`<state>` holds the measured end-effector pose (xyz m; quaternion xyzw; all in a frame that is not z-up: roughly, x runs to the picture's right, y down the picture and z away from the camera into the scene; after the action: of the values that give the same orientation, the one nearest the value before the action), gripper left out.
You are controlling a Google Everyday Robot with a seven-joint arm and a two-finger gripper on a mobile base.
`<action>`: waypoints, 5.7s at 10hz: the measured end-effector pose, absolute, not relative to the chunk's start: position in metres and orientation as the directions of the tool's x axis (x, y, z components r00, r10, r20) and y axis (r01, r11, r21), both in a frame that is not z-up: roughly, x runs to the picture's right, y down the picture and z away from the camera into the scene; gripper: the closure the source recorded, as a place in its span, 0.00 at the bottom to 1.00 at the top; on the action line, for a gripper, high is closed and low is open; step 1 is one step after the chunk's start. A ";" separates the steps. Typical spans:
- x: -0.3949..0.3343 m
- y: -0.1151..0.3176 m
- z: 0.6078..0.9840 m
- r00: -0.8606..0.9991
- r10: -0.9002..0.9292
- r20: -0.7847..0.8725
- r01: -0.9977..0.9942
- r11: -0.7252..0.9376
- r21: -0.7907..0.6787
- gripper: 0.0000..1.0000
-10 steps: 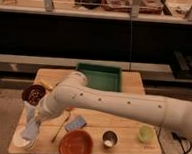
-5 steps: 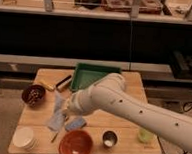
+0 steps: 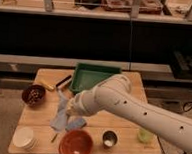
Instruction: Place towel in plastic cup
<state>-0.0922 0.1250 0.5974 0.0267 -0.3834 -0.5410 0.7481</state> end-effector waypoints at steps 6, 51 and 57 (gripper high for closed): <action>-0.015 0.123 0.657 0.296 -0.740 0.603 0.819 0.522 0.237 0.80; 0.309 0.207 0.660 0.708 -0.407 0.577 0.671 0.642 -0.371 0.80; 0.313 0.211 0.659 0.709 -0.391 0.587 0.662 0.654 -0.365 0.29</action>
<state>0.3127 0.2114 0.6588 -0.2883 -0.2357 -0.2997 0.8784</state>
